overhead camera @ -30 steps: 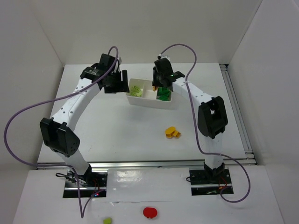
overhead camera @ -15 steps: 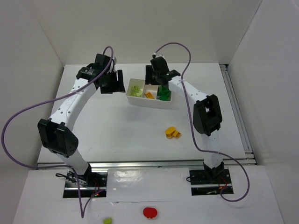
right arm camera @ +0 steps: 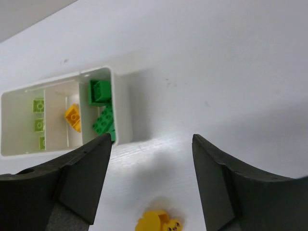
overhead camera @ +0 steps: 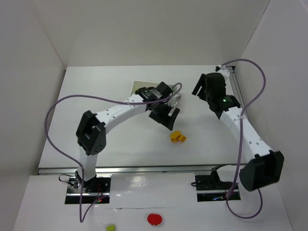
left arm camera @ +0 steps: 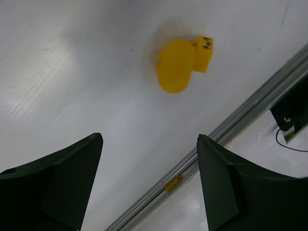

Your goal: Sort the legos into containers by color

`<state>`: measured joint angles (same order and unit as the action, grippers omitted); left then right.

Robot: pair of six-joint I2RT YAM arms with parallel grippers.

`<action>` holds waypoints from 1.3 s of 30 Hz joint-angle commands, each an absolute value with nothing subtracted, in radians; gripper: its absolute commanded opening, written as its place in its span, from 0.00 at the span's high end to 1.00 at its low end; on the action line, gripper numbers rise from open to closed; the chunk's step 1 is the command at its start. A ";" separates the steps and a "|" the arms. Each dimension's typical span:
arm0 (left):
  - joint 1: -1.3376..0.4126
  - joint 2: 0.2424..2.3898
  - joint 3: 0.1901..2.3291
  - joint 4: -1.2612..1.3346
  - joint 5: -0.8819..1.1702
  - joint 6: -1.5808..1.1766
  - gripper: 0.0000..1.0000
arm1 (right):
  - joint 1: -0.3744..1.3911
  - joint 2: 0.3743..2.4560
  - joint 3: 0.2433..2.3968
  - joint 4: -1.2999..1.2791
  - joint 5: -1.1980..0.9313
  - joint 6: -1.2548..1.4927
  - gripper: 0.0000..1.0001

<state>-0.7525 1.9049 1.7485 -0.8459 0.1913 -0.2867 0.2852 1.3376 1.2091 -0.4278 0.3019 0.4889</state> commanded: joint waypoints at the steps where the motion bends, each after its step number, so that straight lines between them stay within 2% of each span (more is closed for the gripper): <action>1: -0.817 2.003 1.850 -0.831 0.268 -0.235 0.10 | 0.255 1.217 1.114 -0.575 0.388 0.557 0.24; 8: -0.874 2.181 1.928 -0.831 0.284 -0.235 0.07 | 0.213 1.115 1.031 -0.684 0.410 0.623 0.21; 16: -0.874 2.258 1.919 -0.790 0.293 -0.253 0.16 | 0.204 1.103 1.019 -0.695 0.399 0.612 0.21; 23: -0.874 2.237 1.901 -0.753 0.293 -0.273 0.38 | 0.204 1.132 1.019 -0.683 0.376 0.594 0.21; 24: -0.874 2.226 1.901 -0.753 0.293 -0.273 0.45 | 0.204 1.132 1.019 -0.683 0.376 0.594 0.21; 26: -0.874 2.217 1.911 -0.764 0.281 -0.273 0.51 | 0.204 1.132 1.019 -0.670 0.367 0.594 0.21; 28: -0.874 2.160 1.902 -0.779 0.281 -0.284 0.67 | 0.204 1.143 1.029 -0.670 0.367 0.585 0.21; 33: -0.874 2.042 1.864 -0.817 0.197 -0.293 0.76 | 0.195 1.152 1.039 -0.652 0.367 0.566 0.21; 39: -0.737 1.997 1.998 -0.942 0.057 -0.362 0.81 | 0.176 1.161 0.996 -0.615 0.270 0.566 0.21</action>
<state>-0.8215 2.0510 1.9244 -0.8841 0.1493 -0.3065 0.1917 1.1545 1.0092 -0.6689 0.3180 0.5781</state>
